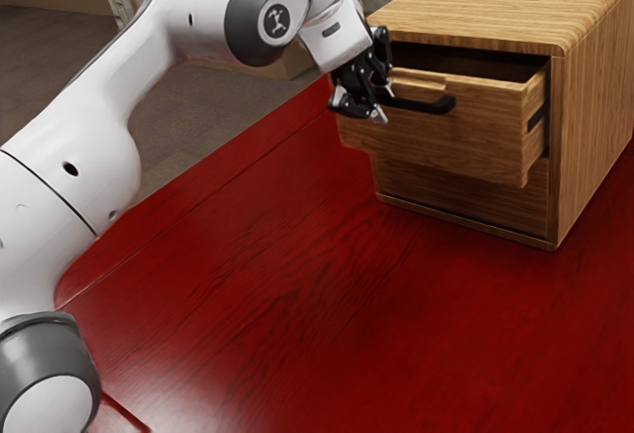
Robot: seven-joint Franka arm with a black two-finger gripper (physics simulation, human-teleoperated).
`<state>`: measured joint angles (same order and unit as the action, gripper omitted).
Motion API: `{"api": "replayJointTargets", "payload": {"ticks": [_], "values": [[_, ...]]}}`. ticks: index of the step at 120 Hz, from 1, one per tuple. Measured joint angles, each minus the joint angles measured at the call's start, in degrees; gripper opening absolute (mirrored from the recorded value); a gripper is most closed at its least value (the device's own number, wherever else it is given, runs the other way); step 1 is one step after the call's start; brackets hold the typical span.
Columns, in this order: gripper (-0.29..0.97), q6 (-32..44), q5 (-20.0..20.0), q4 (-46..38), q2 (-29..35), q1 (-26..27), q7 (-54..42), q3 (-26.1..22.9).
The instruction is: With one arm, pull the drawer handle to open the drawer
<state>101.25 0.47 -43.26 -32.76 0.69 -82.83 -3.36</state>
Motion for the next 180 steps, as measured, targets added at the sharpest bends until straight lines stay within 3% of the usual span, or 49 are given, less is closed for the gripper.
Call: {"api": "replayJointTargets", "payload": {"ticks": [102,180], "values": [[0.08,-8.06,-0.86,-1.86,3.84,0.74,2.71,0.08],[0.12,-9.12,-1.53,-16.56,13.90,0.65,5.12,-0.02]]}}
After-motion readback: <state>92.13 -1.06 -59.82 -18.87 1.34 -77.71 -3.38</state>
